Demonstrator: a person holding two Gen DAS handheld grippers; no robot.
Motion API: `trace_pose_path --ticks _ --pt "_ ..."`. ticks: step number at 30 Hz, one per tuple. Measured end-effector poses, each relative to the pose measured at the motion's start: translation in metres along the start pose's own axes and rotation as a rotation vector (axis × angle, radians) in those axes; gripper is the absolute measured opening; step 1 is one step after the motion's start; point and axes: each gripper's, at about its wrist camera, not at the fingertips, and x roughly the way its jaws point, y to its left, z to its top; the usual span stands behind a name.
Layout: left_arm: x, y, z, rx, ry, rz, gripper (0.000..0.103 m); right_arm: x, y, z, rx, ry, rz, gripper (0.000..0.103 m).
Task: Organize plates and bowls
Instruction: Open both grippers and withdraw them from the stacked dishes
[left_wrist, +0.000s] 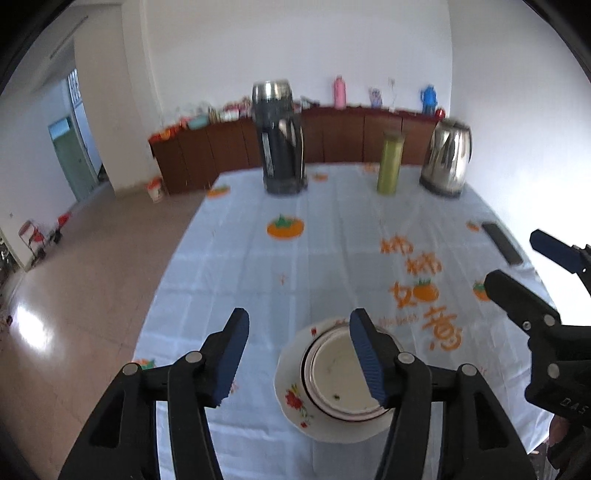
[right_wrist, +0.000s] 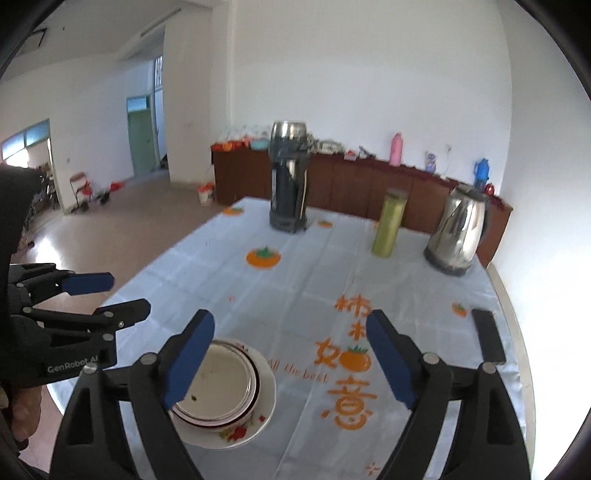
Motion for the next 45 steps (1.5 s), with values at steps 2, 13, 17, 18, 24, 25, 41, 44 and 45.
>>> trace_pose_path --ticks 2,13,17,18,24,25,41,44,45 --pt "-0.007 -0.001 0.003 0.002 -0.017 -0.002 0.06 -0.005 -0.001 0.004 0.002 -0.021 -0.008 0.087" --pt "-0.028 -0.003 0.009 -0.011 -0.06 -0.028 0.06 -0.035 -0.003 0.005 0.014 -0.065 -0.019 0.093" --pt "-0.036 -0.003 0.008 -0.014 -0.067 -0.034 0.06 -0.039 -0.003 0.006 0.019 -0.068 -0.016 0.093" --pt "-0.038 -0.004 0.008 -0.014 -0.071 -0.034 0.06 -0.041 -0.003 0.006 0.022 -0.071 -0.016 0.093" --pt "-0.043 -0.004 0.009 -0.009 -0.081 -0.034 0.06 -0.049 -0.005 0.008 0.023 -0.086 -0.025 0.095" --pt "-0.044 -0.004 0.009 -0.009 -0.082 -0.033 0.06 -0.05 -0.005 0.007 0.022 -0.085 -0.025 0.095" --pt "-0.046 -0.006 0.014 -0.008 -0.087 -0.034 0.061 -0.055 -0.009 0.014 0.009 -0.084 -0.022 0.096" --pt "-0.044 -0.009 0.016 -0.007 -0.084 -0.044 0.061 -0.053 -0.012 0.015 0.01 -0.085 -0.026 0.096" --pt "-0.043 -0.009 0.017 -0.006 -0.083 -0.043 0.061 -0.053 -0.013 0.015 0.011 -0.085 -0.027 0.096"
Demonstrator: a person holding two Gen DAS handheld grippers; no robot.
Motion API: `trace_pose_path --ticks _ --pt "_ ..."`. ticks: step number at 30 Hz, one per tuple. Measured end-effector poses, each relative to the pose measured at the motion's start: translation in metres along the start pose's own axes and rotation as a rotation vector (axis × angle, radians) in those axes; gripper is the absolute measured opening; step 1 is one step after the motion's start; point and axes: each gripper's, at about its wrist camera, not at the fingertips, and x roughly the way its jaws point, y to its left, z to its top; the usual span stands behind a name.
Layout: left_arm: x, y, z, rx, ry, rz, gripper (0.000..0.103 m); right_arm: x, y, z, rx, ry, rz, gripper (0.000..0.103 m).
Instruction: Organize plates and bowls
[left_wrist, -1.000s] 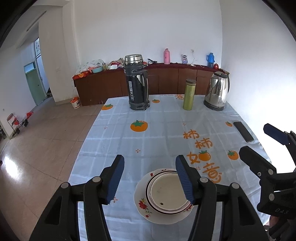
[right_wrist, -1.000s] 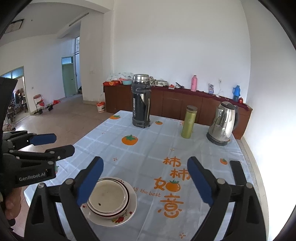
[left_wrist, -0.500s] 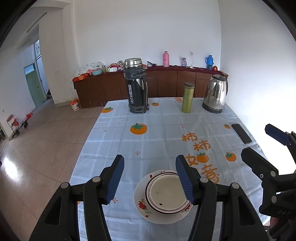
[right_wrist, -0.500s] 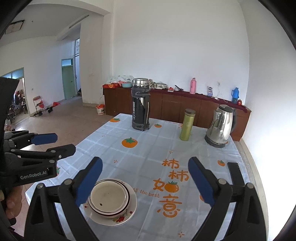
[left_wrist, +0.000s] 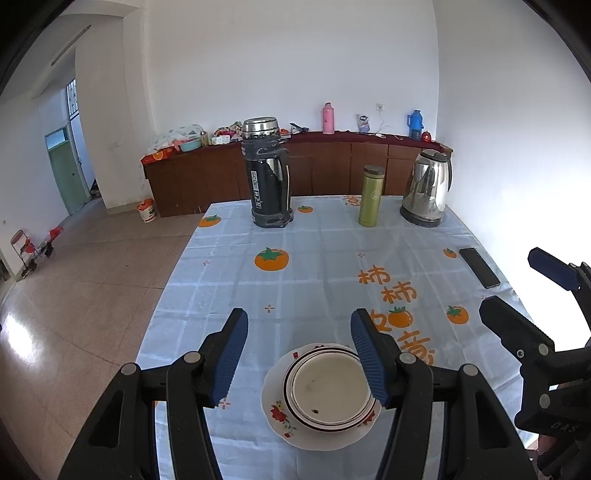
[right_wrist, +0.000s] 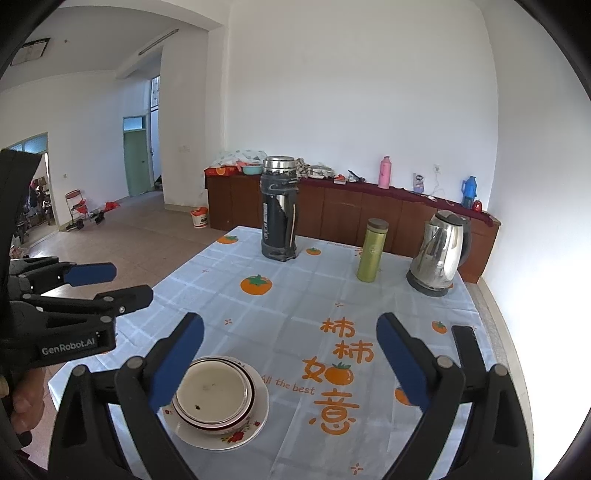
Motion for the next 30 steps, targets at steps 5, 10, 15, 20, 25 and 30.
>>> trace_pose_path --ticks 5,10,15,20,25,30 --pt "0.005 -0.003 0.003 0.0 0.008 -0.013 0.061 0.001 -0.004 0.0 0.003 0.001 -0.006 0.096" --pt "0.002 -0.009 0.008 0.019 -0.011 -0.031 0.061 0.002 -0.009 0.0 0.009 -0.002 -0.014 0.096" --pt "0.0 -0.012 0.013 0.026 -0.03 -0.027 0.061 0.0 -0.013 0.001 0.017 -0.011 -0.025 0.096" --pt "0.011 -0.015 0.011 0.028 -0.001 -0.028 0.061 0.005 -0.015 0.001 0.02 -0.001 -0.03 0.097" --pt "0.015 -0.014 0.009 0.027 -0.001 -0.036 0.061 0.01 -0.014 0.0 0.015 0.015 -0.024 0.097" --pt "0.014 -0.014 0.009 0.031 -0.005 -0.034 0.061 0.013 -0.014 -0.002 0.015 0.021 -0.025 0.097"
